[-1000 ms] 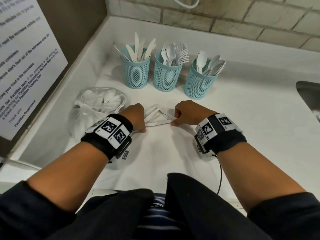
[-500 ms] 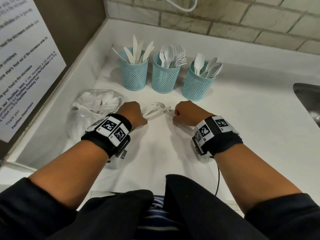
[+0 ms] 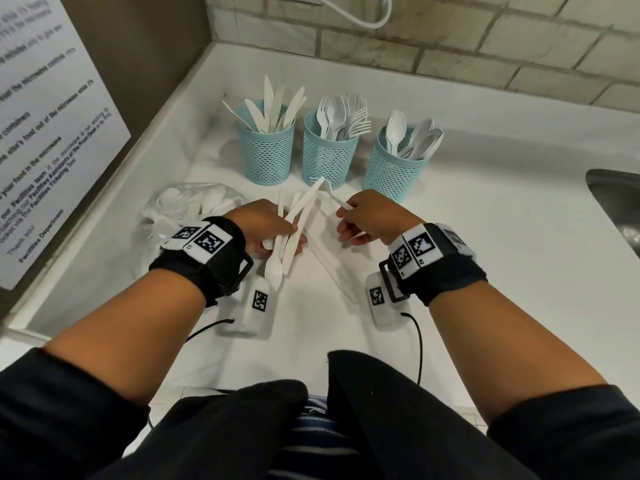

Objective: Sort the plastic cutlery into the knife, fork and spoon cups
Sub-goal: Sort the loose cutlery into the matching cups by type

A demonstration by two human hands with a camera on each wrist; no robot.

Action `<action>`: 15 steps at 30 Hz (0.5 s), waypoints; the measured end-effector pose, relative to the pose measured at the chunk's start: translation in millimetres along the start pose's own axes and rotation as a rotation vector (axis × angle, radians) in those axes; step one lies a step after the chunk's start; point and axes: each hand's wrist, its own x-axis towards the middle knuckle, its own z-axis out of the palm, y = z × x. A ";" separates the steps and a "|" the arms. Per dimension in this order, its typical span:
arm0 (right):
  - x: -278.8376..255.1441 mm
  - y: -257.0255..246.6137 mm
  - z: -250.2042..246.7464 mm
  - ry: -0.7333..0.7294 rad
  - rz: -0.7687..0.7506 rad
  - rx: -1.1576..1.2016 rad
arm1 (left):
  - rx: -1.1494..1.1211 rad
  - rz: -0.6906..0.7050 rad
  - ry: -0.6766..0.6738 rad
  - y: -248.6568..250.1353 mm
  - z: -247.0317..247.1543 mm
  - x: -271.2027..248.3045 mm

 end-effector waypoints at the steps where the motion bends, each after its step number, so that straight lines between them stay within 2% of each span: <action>1: 0.0 -1.1 1.5 0.009 0.026 0.014 | -0.026 -0.014 -0.004 -0.3 -0.7 0.8; 6: 3.1 2.5 14.6 -0.010 0.070 -0.154 | -0.065 -0.074 0.045 -2.7 -2.0 2.0; 10: -1.6 2.5 26.6 -0.135 0.026 -0.513 | -0.022 -0.086 0.079 -3.8 -7.0 2.0; 12: -5.0 0.0 33.5 -0.086 -0.037 -0.666 | -0.010 -0.085 0.090 -4.6 -9.2 2.6; 15: -5.0 -2.7 42.3 0.013 -0.097 -0.773 | -0.046 -0.074 0.097 -7.8 -7.8 4.7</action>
